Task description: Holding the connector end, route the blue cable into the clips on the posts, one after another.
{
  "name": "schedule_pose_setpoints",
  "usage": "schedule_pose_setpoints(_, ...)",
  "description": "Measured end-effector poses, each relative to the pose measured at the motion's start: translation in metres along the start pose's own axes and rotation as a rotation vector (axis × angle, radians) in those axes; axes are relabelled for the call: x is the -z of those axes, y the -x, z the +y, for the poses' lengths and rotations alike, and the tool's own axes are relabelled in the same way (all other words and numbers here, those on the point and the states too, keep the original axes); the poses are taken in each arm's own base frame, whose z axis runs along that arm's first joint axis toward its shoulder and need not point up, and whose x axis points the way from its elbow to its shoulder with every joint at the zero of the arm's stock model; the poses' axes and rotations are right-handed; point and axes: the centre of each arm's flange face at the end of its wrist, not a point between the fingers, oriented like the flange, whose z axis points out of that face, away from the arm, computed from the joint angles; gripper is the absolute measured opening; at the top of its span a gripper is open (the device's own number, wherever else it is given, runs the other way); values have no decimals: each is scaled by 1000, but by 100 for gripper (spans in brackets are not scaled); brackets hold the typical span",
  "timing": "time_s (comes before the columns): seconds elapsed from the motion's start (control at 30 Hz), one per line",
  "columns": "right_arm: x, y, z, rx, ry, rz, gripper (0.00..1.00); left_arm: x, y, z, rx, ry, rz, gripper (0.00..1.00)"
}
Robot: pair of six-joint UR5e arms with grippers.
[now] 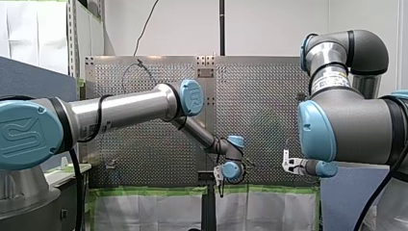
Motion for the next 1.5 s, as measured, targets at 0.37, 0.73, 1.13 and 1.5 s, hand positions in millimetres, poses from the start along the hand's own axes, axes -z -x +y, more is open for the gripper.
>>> schedule_pose_setpoints(0.37, -8, -9, 7, 1, 5, 10, 0, -10, 14, -2, 21, -3, -49, 0)
schedule_pose_setpoints(0.73, -18, -20, 14, 6, 4, 31, 0, -23, 29, 11, 39, 16, -76, 0)
schedule_pose_setpoints(1.13, -29, -34, 18, 18, -4, 48, 0, -29, 33, 21, 41, 19, -81, 0)
schedule_pose_setpoints(1.5, -41, -51, 23, 24, -18, 72, 0, -34, 38, 23, 51, 11, -114, 0)
